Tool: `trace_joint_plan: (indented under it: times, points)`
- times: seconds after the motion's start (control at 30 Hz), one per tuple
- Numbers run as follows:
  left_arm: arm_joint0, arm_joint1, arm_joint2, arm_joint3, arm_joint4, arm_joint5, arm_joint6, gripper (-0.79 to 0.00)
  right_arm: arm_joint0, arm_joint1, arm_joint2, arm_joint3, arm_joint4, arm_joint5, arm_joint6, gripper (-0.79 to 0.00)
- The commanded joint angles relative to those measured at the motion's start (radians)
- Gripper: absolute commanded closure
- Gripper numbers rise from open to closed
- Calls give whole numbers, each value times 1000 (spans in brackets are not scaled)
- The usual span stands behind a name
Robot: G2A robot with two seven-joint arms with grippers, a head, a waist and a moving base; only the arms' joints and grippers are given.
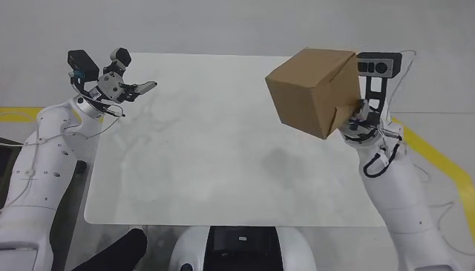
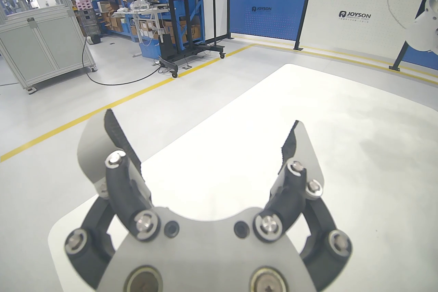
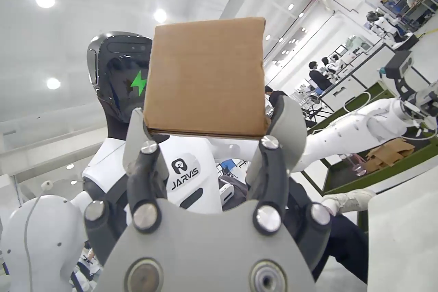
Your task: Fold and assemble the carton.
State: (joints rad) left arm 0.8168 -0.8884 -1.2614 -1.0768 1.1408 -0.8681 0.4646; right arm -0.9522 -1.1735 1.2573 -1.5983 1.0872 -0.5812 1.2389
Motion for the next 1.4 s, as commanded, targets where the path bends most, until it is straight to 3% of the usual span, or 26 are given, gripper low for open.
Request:
trace_joint_plan:
  times: [0.0, 0.2, 0.5, 0.93, 1.03, 1.17, 1.37]
  points:
    - [0, 0, 0, 0, 0, 0, 0, -785, -3, -4, 0, -1, 13, -1, -1, 0]
    - [0, 0, 0, 0, 0, 0, 0, -785, -4, -11, 10, 25, -20, 3, 3, 0]
    - [0, 0, 0, 0, 0, 0, 0, -785, -6, -2, 9, 51, -414, -1, -69, 0]
    - [0, 0, 0, 0, 0, 0, 0, -785, -62, 11, -42, -38, -1189, 57, -295, 0]
    - [0, 0, 0, 0, 0, 0, 0, -785, -84, 10, -70, -63, -1441, 100, -399, 0]
    - [0, 0, 0, 0, 0, 0, 0, -785, -117, 6, -127, -72, -1780, 234, -538, 0]
    - [0, 0, 0, 0, 0, 0, 0, -785, -152, 0, -183, -65, -1963, 308, -659, 0]
